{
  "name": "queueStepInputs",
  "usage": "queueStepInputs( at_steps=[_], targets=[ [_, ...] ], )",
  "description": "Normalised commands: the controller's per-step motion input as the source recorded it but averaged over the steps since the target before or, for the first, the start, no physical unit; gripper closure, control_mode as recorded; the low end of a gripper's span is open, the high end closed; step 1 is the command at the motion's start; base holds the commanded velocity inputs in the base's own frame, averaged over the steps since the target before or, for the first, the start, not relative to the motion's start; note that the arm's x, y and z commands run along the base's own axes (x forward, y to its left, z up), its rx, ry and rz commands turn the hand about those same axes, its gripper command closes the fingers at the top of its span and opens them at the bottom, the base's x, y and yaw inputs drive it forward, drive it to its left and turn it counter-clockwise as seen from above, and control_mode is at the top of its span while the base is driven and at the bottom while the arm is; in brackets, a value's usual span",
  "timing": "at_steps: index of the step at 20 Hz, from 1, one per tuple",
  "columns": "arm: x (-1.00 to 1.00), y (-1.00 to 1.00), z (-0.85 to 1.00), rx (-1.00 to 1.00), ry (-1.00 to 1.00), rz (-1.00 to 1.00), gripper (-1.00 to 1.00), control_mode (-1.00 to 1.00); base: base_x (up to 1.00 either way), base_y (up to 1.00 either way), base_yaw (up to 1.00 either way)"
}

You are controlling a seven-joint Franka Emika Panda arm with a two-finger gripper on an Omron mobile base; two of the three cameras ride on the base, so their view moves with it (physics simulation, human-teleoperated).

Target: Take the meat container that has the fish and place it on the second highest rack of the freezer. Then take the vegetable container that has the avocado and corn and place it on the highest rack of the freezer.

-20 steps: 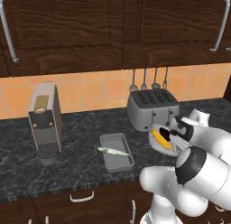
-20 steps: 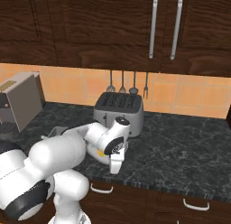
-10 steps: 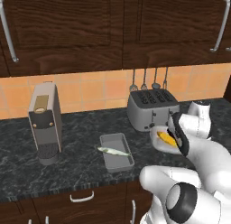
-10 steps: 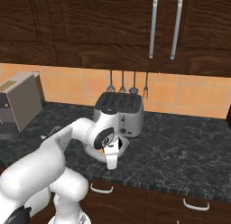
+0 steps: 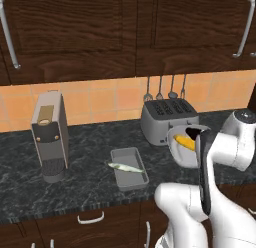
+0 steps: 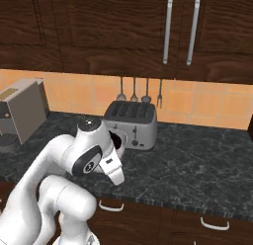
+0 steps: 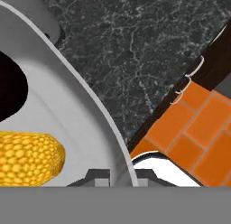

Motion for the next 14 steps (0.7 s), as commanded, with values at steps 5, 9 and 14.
queueStepInputs(
  at_steps=[5, 9, 14],
  targets=[
    [-0.44, 0.0, 1.0, -0.03, 0.03, 0.33, 1.0, -1.0, 0.0, 0.0, 0.0],
    [-0.18, 0.04, 1.0, 0.0, 0.26, 0.19, 1.0, -1.0, 0.0, 0.0, 0.0],
    [-0.5, 0.28, 0.99, 0.01, 0.19, 0.13, 1.0, -1.0, 0.0, 0.0, 0.0]
  ],
)
